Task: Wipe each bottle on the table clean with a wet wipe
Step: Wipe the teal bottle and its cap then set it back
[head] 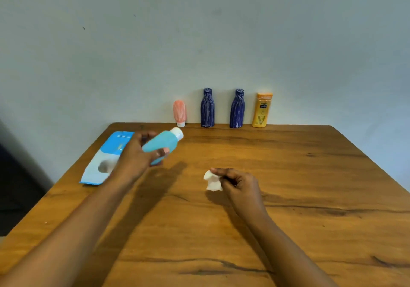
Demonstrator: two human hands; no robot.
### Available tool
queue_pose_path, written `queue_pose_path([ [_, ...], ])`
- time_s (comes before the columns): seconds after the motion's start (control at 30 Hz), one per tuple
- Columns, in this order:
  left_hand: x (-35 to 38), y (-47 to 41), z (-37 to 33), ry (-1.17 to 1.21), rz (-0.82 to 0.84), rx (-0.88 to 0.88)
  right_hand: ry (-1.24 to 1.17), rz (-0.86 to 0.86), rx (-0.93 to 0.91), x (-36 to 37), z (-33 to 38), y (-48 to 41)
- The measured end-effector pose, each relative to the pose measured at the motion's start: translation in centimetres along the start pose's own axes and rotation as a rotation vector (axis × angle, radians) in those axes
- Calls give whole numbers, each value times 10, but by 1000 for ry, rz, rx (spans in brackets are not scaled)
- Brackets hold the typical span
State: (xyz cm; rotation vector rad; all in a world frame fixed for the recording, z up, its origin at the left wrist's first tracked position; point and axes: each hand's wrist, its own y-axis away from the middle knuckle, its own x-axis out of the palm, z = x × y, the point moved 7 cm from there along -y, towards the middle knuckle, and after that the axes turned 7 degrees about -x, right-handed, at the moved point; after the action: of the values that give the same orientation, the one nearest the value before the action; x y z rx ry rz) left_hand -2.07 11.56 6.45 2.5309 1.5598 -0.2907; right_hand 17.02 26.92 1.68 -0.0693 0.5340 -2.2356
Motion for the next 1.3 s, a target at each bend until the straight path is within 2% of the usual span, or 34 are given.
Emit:
queue_pose_path([
  [0.13,-22,-77,-41,-277,-13,150,-131,7,129,17,-34,-37],
  [0.23,-28,-130,-47,-493,-35,175,-121,31,149,32,-57,-60],
  [0.33,-28,-173,-46,-552,-29,158,-107,75,126,46,-67,-82],
  [0.53,-19,-241,-28,-691,14,-92,-101,138,100,64,-80,-114],
  [0.67,-10,-260,-18,-669,53,-295,-70,175,92,68,-83,-114],
  [0.83,1,-270,-18,-876,118,-318,-69,162,101,66,-86,-113],
  [1.07,-2,-279,-23,-1132,-102,-60,-38,188,124,65,-86,-113],
  [1.2,-10,-281,-25,-1168,-270,-4,-22,200,127,67,-86,-114],
  [1.3,-11,-276,-18,-1085,-383,33,-29,200,126,68,-86,-115],
])
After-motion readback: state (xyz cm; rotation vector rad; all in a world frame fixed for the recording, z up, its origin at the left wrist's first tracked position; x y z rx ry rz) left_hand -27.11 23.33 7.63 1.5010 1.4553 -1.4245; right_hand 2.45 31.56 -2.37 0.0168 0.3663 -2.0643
